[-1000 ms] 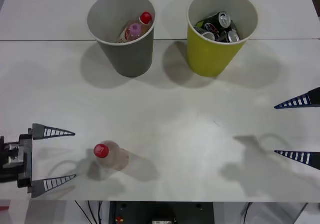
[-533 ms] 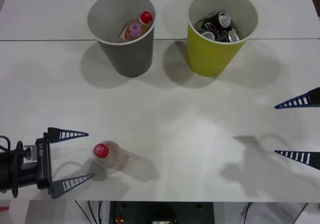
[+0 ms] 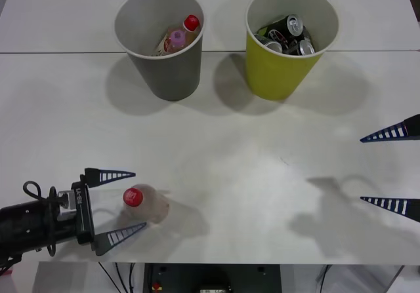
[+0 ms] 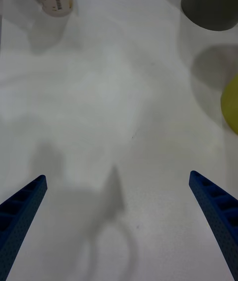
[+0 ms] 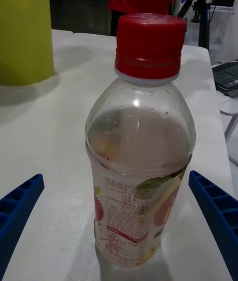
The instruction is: Put the can into the green bin and the plastic bottle into the gray bin
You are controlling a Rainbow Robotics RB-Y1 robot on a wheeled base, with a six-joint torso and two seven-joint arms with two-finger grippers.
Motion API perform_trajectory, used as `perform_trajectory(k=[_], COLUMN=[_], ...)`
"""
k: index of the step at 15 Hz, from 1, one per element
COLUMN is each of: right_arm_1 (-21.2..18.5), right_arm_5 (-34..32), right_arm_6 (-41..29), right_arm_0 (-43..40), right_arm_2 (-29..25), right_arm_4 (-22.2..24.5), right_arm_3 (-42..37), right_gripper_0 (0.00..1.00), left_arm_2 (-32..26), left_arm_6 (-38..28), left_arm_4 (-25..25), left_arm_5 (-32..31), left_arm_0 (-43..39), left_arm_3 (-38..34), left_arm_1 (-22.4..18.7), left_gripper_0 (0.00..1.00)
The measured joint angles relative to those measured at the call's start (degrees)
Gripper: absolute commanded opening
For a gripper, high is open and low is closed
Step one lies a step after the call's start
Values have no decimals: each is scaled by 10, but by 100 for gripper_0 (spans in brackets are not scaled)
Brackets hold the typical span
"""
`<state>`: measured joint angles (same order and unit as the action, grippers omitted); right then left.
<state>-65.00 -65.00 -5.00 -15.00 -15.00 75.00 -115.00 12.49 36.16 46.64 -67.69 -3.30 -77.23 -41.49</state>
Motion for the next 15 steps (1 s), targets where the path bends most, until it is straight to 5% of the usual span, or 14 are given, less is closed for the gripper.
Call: perform_trajectory(k=[11,13,14,15], right_arm_1=[0,0,0,0], right_arm_5=[0,0,0,0], right_arm_6=[0,0,0,0], right_arm_0=[0,0,0,0], right_arm_2=[0,0,0,0], right_arm_4=[0,0,0,0], right_arm_3=[0,0,0,0], right_gripper_0=[100,100,100,100], left_arm_2=[-1,-1,0,0], left_arm_6=[4,5,3,1], left_arm_4=[34,38,38,38], left_arm_5=[0,0,0,-2], left_arm_0=[24,23,23,24], left_arm_3=[32,32,32,32], left_arm_1=[81,85,85,85], left_gripper_0=[100,24,4,0])
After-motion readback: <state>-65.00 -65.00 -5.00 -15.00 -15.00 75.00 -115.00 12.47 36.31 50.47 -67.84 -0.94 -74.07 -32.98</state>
